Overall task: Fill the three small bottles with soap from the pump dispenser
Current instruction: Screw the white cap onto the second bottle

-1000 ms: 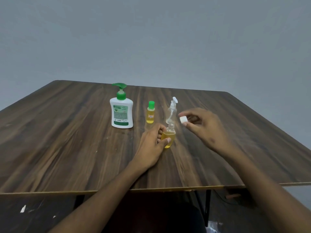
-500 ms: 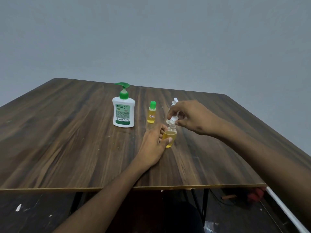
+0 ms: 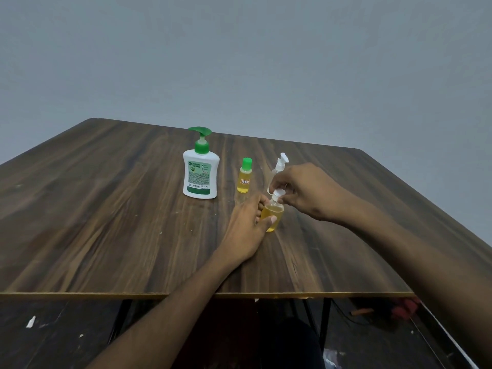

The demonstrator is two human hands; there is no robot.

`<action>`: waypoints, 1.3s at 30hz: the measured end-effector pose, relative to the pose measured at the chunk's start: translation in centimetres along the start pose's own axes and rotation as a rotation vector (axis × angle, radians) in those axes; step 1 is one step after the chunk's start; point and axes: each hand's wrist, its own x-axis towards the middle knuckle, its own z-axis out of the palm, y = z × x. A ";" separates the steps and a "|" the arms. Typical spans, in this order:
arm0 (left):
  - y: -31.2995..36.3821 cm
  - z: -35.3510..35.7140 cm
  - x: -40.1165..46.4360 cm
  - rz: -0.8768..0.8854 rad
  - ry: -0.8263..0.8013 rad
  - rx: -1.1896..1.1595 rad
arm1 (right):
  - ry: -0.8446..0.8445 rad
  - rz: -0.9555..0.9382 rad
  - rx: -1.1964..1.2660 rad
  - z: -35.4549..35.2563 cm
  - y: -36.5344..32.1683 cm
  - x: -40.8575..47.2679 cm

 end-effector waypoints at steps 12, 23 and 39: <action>0.2 -0.2 0.0 0.004 0.001 0.014 | 0.002 0.076 -0.152 0.2 0.0 1.1; 0.0 0.0 0.0 -0.010 0.005 -0.023 | -0.141 0.070 -0.063 -1.7 0.7 -0.1; -0.3 0.0 0.1 -0.004 0.010 -0.023 | 0.068 0.050 0.025 1.4 0.0 0.3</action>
